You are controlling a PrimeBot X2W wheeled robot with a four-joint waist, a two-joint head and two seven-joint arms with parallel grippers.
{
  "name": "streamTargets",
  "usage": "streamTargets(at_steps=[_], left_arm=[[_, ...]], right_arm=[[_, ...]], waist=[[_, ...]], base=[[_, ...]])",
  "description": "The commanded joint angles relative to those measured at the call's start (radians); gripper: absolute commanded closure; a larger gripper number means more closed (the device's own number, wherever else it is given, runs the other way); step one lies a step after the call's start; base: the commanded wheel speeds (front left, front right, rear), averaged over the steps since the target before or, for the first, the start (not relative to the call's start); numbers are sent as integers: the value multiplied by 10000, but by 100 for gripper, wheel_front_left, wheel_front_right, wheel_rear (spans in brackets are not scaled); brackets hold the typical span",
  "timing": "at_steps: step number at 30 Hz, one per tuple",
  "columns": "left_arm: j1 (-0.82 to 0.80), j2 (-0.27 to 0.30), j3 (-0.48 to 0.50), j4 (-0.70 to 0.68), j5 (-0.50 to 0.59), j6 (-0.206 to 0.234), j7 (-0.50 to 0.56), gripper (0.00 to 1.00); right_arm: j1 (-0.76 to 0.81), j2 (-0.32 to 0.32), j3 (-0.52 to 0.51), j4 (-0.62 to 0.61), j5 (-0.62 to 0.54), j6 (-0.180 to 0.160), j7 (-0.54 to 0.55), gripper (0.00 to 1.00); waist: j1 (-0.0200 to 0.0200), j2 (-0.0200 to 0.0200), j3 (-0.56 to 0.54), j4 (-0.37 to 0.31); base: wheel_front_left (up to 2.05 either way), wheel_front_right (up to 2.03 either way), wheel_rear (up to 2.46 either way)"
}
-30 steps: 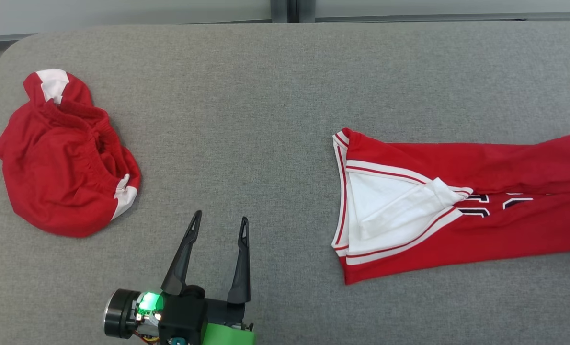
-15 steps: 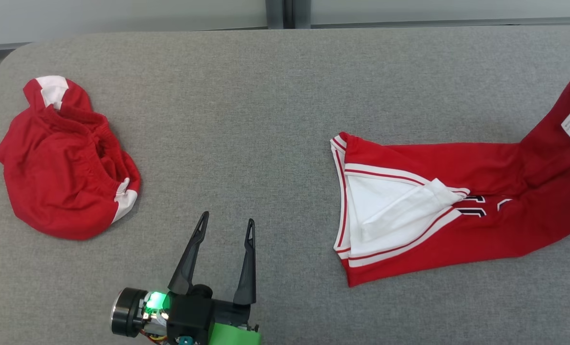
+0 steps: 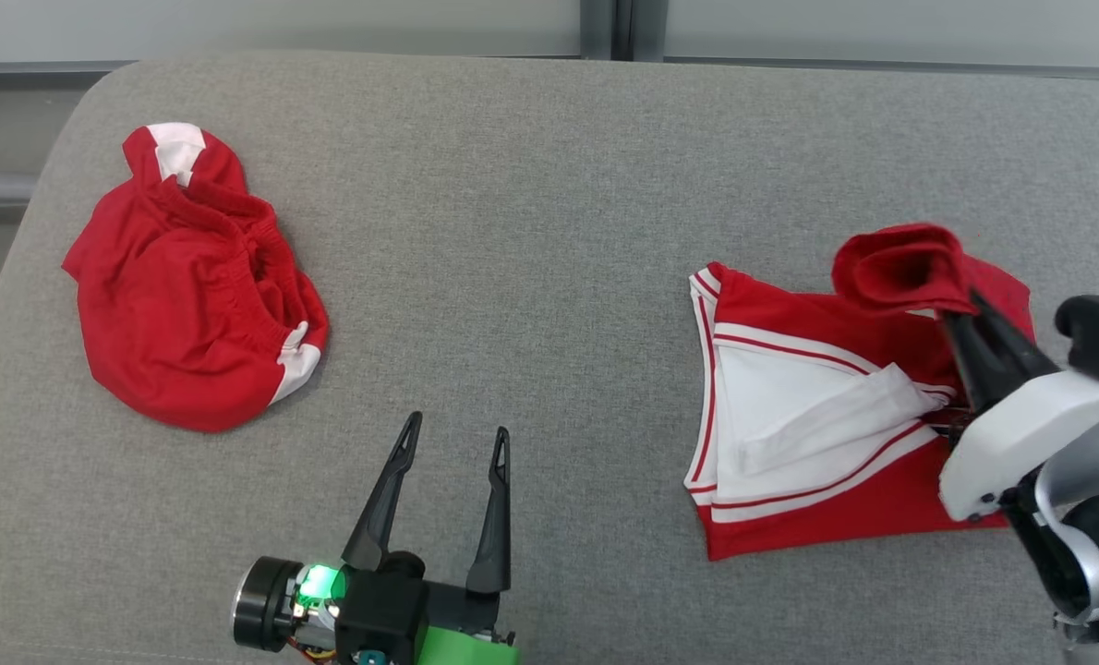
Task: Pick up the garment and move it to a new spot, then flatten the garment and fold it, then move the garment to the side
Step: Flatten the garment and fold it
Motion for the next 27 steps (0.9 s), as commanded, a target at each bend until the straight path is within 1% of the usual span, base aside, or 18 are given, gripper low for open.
streamTargets(at_steps=[1, 9, 10, 11, 12, 13, 14, 15, 20, 23, 27], left_arm=[[-178, 1, -43, 25, -16, 30, -27, 0], [-280, 0, -267, 107, -129, -39, -27, 0], [-290, 0, -286, 123, -151, -44, -27, 0], [-299, 0, -303, 131, -158, -39, -27, 0], [-314, 0, -336, 141, -172, -42, -27, 0], [-325, 0, -353, 151, -189, -44, -27, 0], [-340, 0, -373, 162, -211, -48, -27, 0], [-347, 0, -381, 175, -222, -50, -27, 0], [-340, 0, -401, 223, -284, -32, -27, 0], [-286, 0, -367, 237, -277, -51, -27, 0], [-176, 0, -275, 195, -259, -44, -27, 0]], right_arm=[[-23, 93, 171, 42, -127, -17, 36, 100], [-126, 631, 984, 845, -346, -16, -85, 100], [-136, 687, 1087, 958, -344, -16, -101, 98], [-121, 715, 1196, 1046, -304, -14, -86, 100], [-92, 763, 1283, 1124, -257, -14, -56, 96], [-70, 793, 1340, 1167, -236, -14, -29, 82], [-29, 826, 1430, 1220, -201, -14, 24, 58], [5, 860, 1489, 1248, -178, -14, 51, 0], [114, 909, 1902, 936, 314, -14, 247, 0], [31, 836, 2055, 480, 627, -13, 62, 0], [-115, 729, 1749, -37, 796, -14, -545, 0]], waist=[[0, 0, -3, 67], [0, 0, 66, 320], [0, 0, 76, 350], [0, 0, 83, 370], [0, 0, 93, 397], [0, 0, 99, 414], [0, 0, 107, 435], [0, 0, 111, 446], [0, 0, 68, 424], [0, 0, -23, 325], [0, 0, -165, 75]], base=[[0, 0, 0], [0, 0, 0], [0, 0, 0], [0, 0, 0], [0, 0, 0], [0, 0, 0], [0, 0, 0], [0, 0, 0], [0, 0, 0], [0, 0, 0], [0, 0, 0]])
